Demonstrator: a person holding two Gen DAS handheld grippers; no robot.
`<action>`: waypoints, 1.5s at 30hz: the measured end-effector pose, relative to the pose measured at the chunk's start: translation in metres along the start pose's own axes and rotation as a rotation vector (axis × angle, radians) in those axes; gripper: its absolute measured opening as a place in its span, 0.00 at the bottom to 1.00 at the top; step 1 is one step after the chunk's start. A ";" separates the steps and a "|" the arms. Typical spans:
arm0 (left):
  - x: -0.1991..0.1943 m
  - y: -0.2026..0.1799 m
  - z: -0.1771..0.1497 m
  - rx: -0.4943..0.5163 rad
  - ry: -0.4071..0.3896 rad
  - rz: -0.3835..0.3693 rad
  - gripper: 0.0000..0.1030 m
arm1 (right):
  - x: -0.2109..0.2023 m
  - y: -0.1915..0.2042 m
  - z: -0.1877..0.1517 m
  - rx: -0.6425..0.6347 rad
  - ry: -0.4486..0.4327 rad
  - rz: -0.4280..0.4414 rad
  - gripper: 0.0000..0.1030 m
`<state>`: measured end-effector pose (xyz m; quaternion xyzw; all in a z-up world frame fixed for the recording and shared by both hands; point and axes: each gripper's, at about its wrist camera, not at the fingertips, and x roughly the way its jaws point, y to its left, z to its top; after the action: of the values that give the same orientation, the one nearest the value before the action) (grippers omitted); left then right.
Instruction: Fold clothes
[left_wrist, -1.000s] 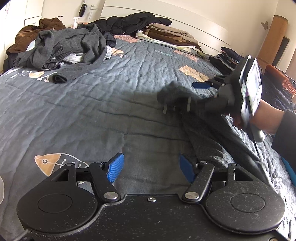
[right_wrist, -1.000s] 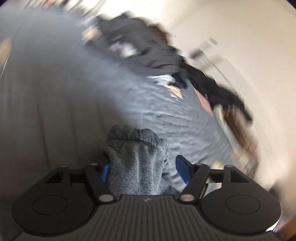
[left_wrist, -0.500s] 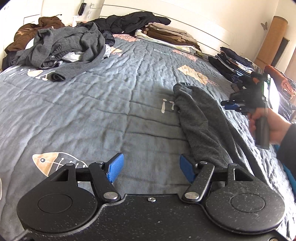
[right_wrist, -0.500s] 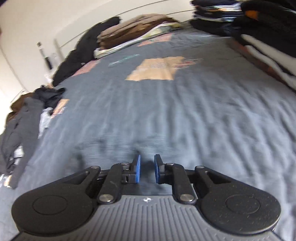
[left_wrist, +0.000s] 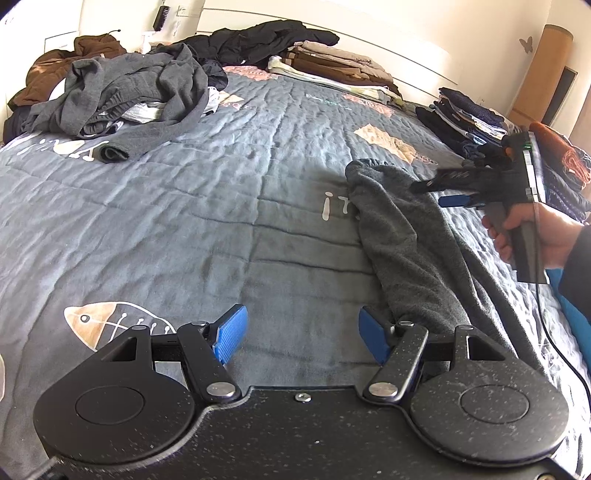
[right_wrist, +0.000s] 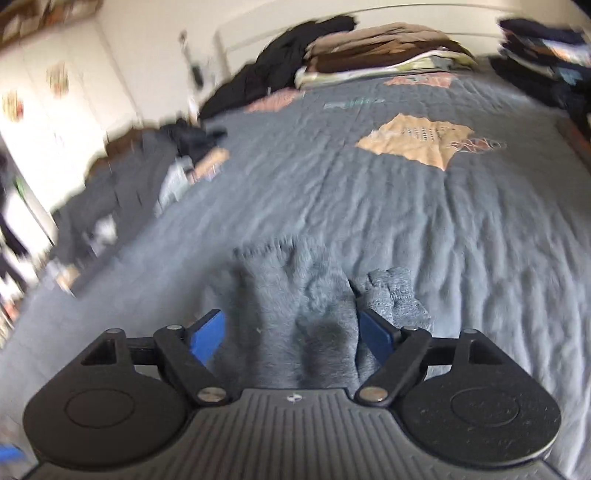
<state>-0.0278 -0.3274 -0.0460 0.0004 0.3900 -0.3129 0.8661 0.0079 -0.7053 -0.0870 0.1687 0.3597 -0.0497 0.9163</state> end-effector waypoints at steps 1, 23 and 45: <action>0.000 0.000 0.000 0.001 0.001 0.000 0.64 | 0.007 0.004 -0.001 -0.029 0.022 -0.021 0.78; 0.002 -0.002 -0.002 0.019 0.005 0.006 0.64 | -0.030 0.016 -0.005 -0.061 -0.125 -0.182 0.16; 0.007 -0.060 -0.044 0.069 0.155 -0.402 0.70 | -0.198 0.010 -0.160 -0.033 -0.044 -0.143 0.76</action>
<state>-0.0868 -0.3683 -0.0666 -0.0236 0.4365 -0.4913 0.7533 -0.2389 -0.6468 -0.0595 0.1263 0.3515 -0.1128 0.9207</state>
